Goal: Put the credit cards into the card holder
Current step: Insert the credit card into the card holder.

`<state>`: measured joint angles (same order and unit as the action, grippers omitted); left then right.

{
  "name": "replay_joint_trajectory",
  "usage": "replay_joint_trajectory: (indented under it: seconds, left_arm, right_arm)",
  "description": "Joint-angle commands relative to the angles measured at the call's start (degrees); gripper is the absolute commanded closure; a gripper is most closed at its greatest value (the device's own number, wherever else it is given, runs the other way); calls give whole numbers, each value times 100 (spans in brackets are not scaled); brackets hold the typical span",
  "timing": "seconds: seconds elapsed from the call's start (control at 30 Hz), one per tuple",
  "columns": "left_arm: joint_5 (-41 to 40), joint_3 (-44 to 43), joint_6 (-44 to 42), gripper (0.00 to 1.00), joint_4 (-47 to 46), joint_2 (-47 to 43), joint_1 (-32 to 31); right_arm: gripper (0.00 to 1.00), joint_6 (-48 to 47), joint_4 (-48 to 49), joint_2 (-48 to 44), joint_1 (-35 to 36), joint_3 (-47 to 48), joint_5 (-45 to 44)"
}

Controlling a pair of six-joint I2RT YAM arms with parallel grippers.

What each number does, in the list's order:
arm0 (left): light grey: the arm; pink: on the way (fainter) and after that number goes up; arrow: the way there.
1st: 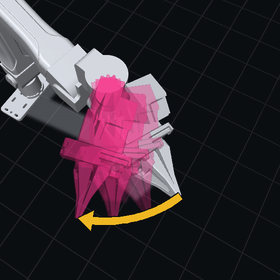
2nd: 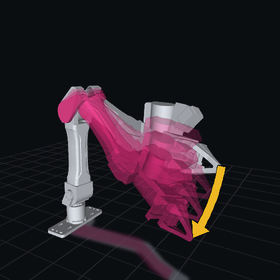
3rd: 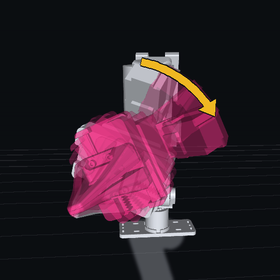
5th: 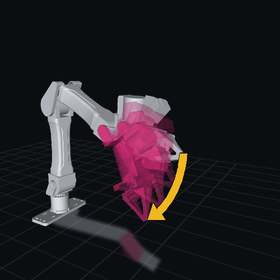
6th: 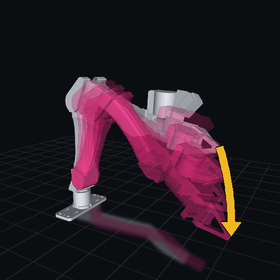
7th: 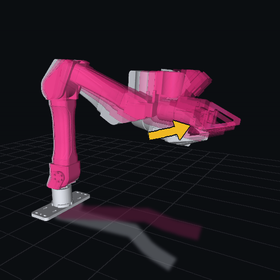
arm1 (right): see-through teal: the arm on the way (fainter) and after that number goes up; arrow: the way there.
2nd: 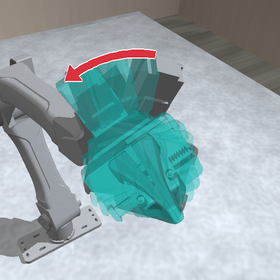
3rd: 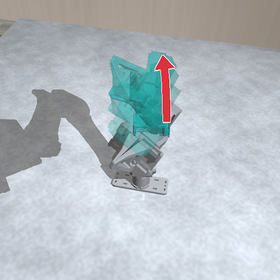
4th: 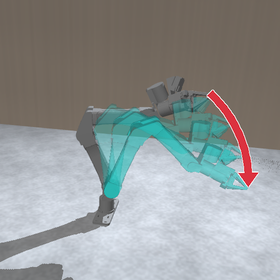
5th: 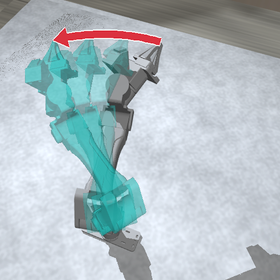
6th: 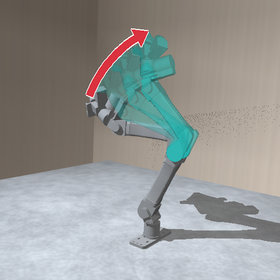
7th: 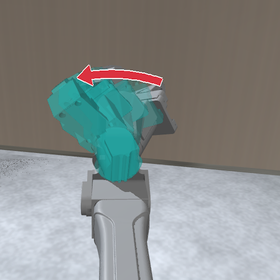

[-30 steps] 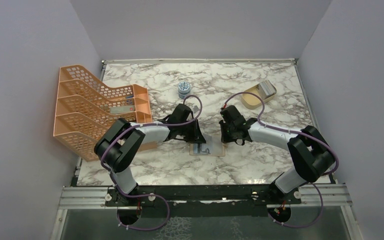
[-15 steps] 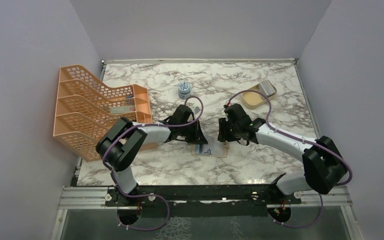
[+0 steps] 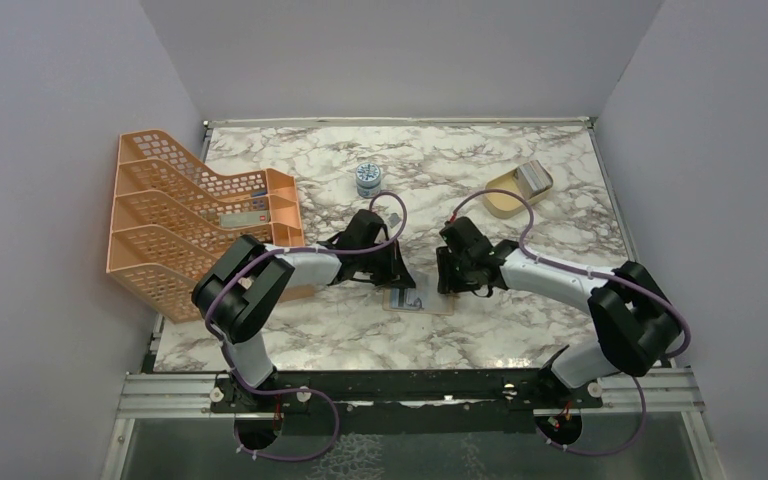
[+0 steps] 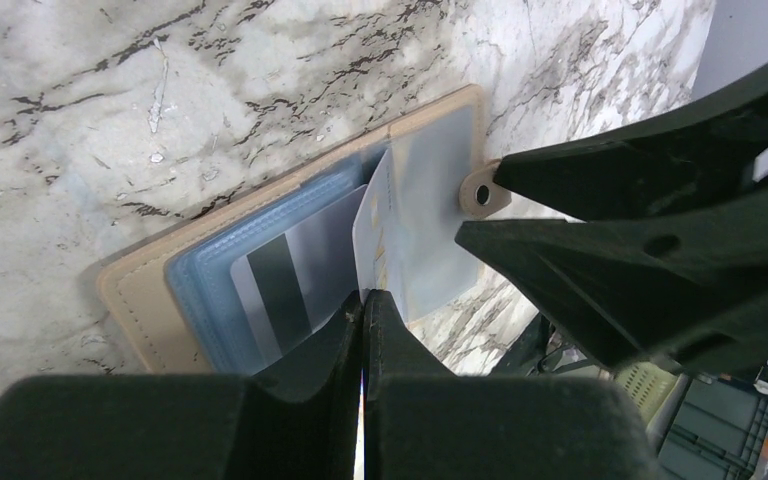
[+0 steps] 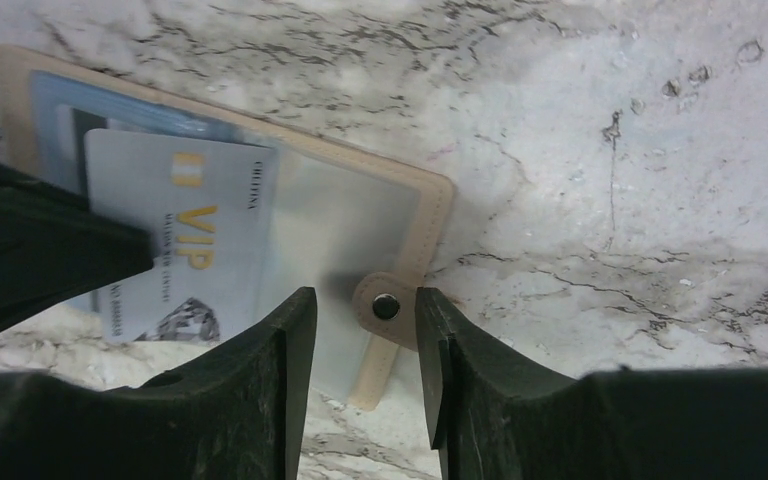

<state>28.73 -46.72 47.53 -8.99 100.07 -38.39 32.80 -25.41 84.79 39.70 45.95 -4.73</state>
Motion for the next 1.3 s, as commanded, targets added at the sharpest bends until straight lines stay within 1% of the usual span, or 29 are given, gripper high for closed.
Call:
replay_joint_trajectory:
  seconds: [0.0, 0.07, 0.17, 0.27, 0.47, 0.57, 0.8, 0.93, 1.13, 1.27]
  left_arm:
    - [121, 225, 66, 100, -146, 127, -50]
    - [172, 259, 122, 100, -230, 197, -50]
    - [208, 227, 121, 100, -222, 341, -46]
    - [34, 188, 11, 100, -24, 364, -46]
    - [-337, -37, -310, 100, 515, 320, -48]
    - [-251, -135, -520, 100, 567, 391, -46]
    - [512, -100, -580, 100, 21, 571, -27]
    - [1039, 227, 25, 100, -820, 652, 67]
    - [1054, 418, 320, 100, -1212, 617, 69]
    - [1064, 467, 495, 100, -1417, 572, 68]
  right_arm:
    - [62, 128, 41, 159, 24, -177, -307]
    - [68, 152, 108, 156, 26, -238, -263]
    - [74, 163, 185, 138, 26, -325, -261]
    - [78, 166, 221, 155, 27, -386, -235]
    - [81, 161, 303, 119, 25, -457, -190]
    - [81, 148, 339, 146, 32, -465, -145]
    - [82, 114, 356, 160, 34, -460, -132]
    - [82, 109, 356, 185, 29, -462, -159]
    - [82, 166, 261, 74, 32, -415, -185]
    - [86, 165, 246, 10, 28, -378, -218]
